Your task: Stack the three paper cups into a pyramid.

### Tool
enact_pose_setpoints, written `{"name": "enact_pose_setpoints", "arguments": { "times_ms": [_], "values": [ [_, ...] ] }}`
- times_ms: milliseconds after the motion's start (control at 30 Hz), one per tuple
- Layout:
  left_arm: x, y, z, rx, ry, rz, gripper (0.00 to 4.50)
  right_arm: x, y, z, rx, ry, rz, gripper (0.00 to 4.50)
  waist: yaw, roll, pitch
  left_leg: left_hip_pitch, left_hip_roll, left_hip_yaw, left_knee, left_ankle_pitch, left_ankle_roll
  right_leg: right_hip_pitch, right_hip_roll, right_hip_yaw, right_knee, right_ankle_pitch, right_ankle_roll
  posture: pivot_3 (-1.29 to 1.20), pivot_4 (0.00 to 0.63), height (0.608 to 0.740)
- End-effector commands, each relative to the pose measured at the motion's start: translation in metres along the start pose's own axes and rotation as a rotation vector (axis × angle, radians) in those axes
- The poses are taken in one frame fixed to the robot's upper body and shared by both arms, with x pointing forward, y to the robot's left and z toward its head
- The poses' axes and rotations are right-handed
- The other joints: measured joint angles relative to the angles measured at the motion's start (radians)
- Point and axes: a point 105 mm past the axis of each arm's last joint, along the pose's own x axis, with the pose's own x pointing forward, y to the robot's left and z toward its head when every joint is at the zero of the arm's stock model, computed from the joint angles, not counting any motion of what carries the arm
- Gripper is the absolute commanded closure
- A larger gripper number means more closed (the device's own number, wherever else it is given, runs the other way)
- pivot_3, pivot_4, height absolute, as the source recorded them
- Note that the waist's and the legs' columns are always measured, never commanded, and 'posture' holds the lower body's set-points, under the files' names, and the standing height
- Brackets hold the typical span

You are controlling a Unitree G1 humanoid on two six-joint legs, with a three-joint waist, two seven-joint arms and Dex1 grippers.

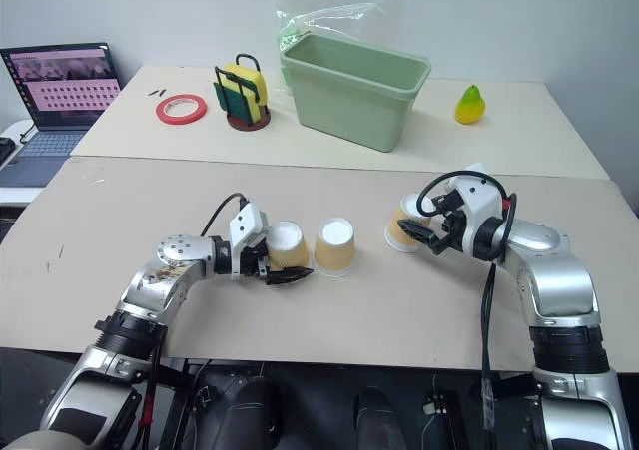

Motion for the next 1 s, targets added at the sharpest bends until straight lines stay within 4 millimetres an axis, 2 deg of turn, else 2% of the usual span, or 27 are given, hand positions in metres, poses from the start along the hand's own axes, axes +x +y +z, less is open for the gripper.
{"name": "enact_pose_setpoints", "arguments": {
  "times_ms": [33,300,633,1000],
  "values": [
    [0.005,0.002,0.016,0.054,-0.038,-0.003,0.06,-0.01,-0.006,0.016,-0.025,-0.05,-0.03,0.0,0.0,0.0,0.0,0.0,0.0,0.0,0.0,0.0,0.0,0.0,0.0,0.0,0.0,0.0,0.0,0.0,0.15,0.656],
    [0.007,0.001,0.016,0.054,-0.046,-0.008,0.06,-0.01,-0.005,0.017,-0.025,-0.05,-0.027,0.0,0.0,0.0,0.0,0.0,0.0,0.0,0.0,0.0,0.0,0.0,0.0,0.0,0.0,0.0,0.0,0.0,0.15,0.656],
    [-0.019,-0.002,0.025,0.078,-0.036,0.009,0.06,-0.005,-0.003,0.016,-0.021,-0.052,-0.013,0.0,-0.002,0.0,0.0,0.0,0.0,0.0,0.0,0.0,0.0,0.0,0.0,0.0,0.0,0.0,0.0,0.0,0.15,0.656],
    [-0.063,-0.009,0.042,0.1,-0.016,0.073,0.06,-0.001,-0.001,0.016,-0.02,-0.054,0.008,0.0,-0.006,0.0,0.0,0.0,0.0,0.0,0.0,0.0,0.0,0.0,0.0,0.0,0.0,0.0,0.0,0.0,0.15,0.656]
  ]
}}
